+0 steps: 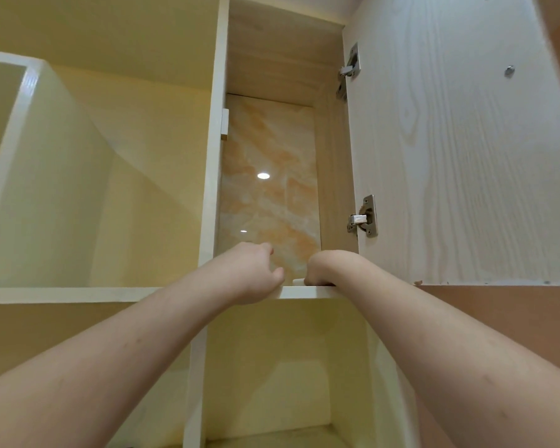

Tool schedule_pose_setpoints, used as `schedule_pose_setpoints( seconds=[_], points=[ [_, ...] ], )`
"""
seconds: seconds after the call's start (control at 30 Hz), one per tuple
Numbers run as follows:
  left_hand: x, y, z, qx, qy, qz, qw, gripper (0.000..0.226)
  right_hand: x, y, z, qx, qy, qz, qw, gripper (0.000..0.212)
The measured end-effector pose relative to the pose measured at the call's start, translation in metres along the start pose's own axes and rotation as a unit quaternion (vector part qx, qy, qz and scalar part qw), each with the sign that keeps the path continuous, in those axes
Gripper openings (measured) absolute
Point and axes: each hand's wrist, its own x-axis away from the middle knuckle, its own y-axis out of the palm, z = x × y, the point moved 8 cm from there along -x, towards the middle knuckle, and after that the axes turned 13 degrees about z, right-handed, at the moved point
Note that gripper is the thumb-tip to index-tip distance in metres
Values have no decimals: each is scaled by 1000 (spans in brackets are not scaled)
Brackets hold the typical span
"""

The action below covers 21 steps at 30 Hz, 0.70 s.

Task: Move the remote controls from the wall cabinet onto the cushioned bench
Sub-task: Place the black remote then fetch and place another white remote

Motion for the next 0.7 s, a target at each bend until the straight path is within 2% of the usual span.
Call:
schedule_pose_setpoints(
  seconds=[0.1,0.27,0.4,0.6,0.7],
  points=[
    [5,-1,-2,4,-3,-3,1000,56,7,-9,-3,-16,1,38,999,31],
    [10,-5,-7,9,-14,17,1000,47,17,-30,3,-69,30,150,986,37],
    [15,-13,-9,37,-13,38,998,45,37,-53,3,-95,17,226,969,30],
    [20,-22,-15,99,-51,52,992,47,65,-63,-5,-104,-12,281,954,38],
    [21,-19,-12,110,-29,34,993,63,89,-66,-3,-111,-36,299,947,47]
  ],
)
